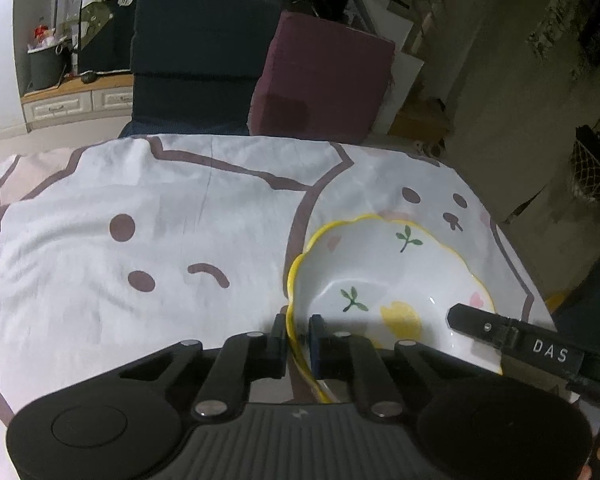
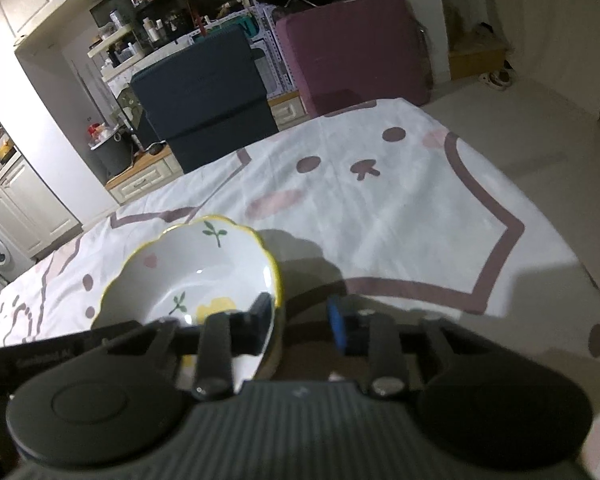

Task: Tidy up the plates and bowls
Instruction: 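Move both tools to the yellow-rimmed floral bowl, then close the right tool on the floral bowl rim while the left tool closes on its opposite rim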

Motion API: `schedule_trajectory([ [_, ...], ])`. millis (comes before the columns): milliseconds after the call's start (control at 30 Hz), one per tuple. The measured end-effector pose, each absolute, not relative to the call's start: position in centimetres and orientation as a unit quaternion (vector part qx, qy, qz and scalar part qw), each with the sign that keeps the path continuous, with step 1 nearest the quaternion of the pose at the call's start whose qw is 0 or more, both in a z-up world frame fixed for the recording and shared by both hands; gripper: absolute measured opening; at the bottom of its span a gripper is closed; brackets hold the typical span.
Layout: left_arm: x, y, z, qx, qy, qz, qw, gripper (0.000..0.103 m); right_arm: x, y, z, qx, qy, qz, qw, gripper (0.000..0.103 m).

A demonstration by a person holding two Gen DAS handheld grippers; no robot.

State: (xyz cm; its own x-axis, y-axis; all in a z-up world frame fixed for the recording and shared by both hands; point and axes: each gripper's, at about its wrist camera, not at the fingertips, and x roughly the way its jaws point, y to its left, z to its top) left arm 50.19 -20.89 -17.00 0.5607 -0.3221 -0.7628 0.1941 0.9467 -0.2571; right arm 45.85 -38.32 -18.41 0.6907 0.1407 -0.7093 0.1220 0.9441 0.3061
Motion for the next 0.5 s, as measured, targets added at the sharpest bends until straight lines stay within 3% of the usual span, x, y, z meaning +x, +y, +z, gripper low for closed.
schedule_trajectory([
  [100, 50.3, -20.7, -17.0, -0.077, 0.447, -0.15, 0.879, 0.011, 45.6, -37.8, -18.1, 0.172, 0.392, 0.02, 0.904, 0.01],
  [500, 48.9, -21.0, -14.6, -0.061, 0.433, -0.153, 0.886, 0.01, 44.4, -36.8, -17.2, 0.137, 0.404, 0.016, 0.904, 0.01],
])
